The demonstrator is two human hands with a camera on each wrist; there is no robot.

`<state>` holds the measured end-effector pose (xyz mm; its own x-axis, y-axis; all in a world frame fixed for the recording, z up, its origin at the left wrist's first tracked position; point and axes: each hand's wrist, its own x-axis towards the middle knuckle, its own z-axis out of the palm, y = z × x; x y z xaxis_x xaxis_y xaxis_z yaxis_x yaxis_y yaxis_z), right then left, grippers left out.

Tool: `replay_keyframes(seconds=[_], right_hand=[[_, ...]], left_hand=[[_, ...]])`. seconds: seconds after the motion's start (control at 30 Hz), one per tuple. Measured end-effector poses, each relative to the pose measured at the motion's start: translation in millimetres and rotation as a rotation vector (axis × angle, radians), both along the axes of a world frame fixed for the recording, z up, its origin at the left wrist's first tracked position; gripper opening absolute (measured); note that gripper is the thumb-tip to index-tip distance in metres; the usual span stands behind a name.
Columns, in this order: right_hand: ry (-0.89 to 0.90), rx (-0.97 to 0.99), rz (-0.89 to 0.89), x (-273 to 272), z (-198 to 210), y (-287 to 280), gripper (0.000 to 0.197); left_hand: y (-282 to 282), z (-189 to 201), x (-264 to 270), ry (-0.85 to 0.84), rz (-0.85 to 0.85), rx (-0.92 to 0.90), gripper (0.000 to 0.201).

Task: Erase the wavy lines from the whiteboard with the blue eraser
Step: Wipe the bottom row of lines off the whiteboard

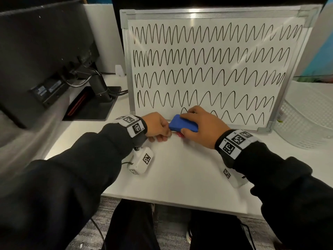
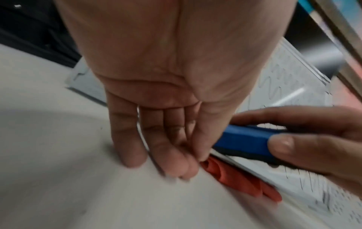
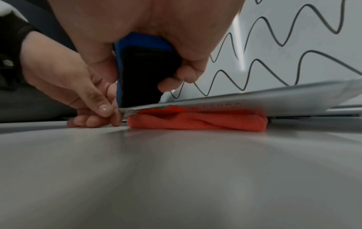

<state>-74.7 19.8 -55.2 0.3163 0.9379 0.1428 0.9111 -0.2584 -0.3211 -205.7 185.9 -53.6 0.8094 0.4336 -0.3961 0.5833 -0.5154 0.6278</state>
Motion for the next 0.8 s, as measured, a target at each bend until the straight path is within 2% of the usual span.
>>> replay_keyframes(seconds=[0.07,0.17,0.27,0.47,0.67,0.8], right_hand=[[0.009,-0.010,0.017,0.1,-0.3,3.1,0.054],[0.024,-0.021,0.044,-0.6,-0.1,5.5,0.054],[0.020,-0.024,0.028,-0.3,0.5,4.9,0.053],[-0.030,0.048,-0.125,2.8,2.4,-1.5,0.050],[0.015,0.009,0.025,2.6,-0.3,5.5,0.051],[0.023,0.011,0.058,2.3,0.7,7.4,0.052]], left_hand=[[4.1,-3.3,-4.4,-0.024,0.088,-0.138,0.008],[7.1,-5.3,-6.5,-0.046,0.157,-0.222,0.007],[7.0,-4.3,-4.1,-0.022,0.162,-0.232,0.009],[4.9,-7.9,-0.3,-0.006,0.214,-0.210,0.026],[3.7,-9.6,1.4,0.009,0.203,-0.183,0.022],[6.8,-9.9,-1.7,0.009,0.201,-0.215,0.020]])
